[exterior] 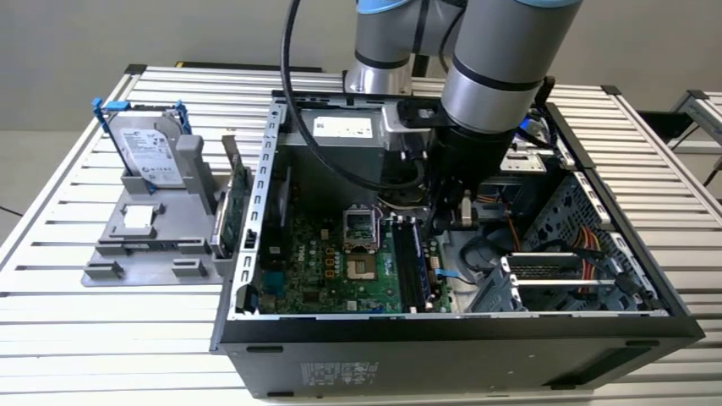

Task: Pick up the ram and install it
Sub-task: 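Press down the ram until it locks into place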

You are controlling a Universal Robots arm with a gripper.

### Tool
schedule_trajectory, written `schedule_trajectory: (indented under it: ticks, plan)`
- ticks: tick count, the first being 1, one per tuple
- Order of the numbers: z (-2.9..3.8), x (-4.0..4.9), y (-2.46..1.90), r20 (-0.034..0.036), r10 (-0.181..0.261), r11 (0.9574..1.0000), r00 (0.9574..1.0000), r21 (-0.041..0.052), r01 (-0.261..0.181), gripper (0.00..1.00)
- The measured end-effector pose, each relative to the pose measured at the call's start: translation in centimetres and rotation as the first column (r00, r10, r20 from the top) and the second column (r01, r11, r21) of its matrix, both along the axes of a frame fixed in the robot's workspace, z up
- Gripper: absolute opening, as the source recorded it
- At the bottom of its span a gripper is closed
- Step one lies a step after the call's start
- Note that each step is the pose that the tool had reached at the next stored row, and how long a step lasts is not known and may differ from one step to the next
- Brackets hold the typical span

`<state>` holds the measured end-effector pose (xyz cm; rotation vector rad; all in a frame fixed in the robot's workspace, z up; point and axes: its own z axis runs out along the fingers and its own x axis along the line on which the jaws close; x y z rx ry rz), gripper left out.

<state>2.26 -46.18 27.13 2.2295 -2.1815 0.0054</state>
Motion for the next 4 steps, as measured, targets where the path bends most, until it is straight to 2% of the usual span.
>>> schedule_trajectory:
  ticks: [4]
  plan:
    - [0.01,0.00,0.00,-0.0009,0.000,1.0000,1.0000,-0.0001,0.000,0.00]
